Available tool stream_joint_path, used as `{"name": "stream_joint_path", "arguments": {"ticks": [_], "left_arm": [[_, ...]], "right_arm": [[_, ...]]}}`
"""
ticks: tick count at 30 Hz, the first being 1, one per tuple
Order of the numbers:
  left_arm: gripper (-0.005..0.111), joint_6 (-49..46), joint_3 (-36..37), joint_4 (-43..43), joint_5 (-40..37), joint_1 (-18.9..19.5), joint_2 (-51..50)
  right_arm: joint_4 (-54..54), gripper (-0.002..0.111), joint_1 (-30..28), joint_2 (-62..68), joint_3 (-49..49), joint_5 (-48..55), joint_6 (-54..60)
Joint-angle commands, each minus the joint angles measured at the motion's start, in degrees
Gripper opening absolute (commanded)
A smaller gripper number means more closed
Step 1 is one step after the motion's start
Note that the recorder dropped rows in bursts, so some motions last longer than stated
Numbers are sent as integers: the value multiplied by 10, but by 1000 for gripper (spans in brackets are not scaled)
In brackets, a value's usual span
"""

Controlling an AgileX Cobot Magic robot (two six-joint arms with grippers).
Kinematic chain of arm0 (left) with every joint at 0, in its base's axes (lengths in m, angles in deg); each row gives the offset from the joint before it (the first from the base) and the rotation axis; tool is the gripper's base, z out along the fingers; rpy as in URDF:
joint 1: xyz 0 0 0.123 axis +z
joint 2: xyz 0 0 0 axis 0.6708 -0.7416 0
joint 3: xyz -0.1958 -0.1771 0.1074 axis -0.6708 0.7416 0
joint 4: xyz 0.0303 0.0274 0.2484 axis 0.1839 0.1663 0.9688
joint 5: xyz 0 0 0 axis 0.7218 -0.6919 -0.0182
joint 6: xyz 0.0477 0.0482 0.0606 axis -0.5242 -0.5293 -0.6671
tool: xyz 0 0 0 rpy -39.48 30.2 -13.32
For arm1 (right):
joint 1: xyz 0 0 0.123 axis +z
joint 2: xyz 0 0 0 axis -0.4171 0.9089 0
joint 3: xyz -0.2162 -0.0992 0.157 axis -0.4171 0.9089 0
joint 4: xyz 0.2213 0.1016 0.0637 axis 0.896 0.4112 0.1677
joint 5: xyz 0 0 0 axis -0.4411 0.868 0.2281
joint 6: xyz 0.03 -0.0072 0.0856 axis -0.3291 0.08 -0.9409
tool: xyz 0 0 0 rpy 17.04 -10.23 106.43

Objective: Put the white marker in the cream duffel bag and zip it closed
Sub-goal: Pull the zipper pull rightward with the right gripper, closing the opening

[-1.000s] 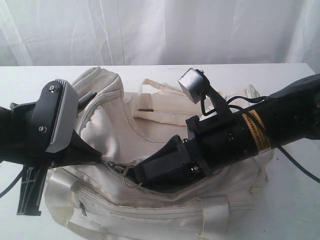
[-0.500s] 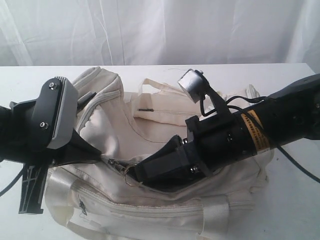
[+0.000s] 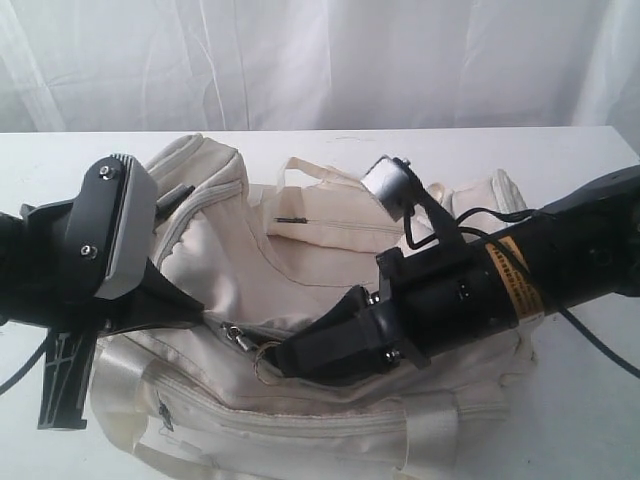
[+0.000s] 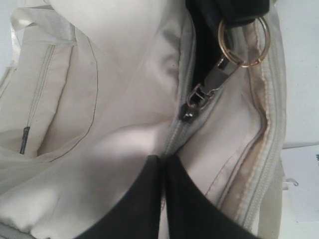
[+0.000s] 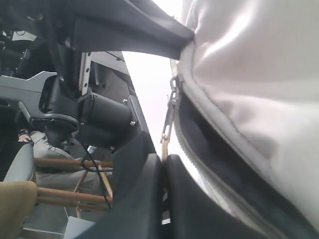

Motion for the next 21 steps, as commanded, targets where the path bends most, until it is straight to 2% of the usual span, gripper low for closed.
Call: {"name": "stream_joint_path", "arguments": {"ticks": [1, 21], "left_arm": [[0, 6, -2, -10, 1, -3, 0], [0, 6, -2, -10, -9, -3, 0]], "right_arm": [[-7, 0, -2, -6, 13, 1, 6], [-7, 0, -2, -57, 38, 235, -5]]}}
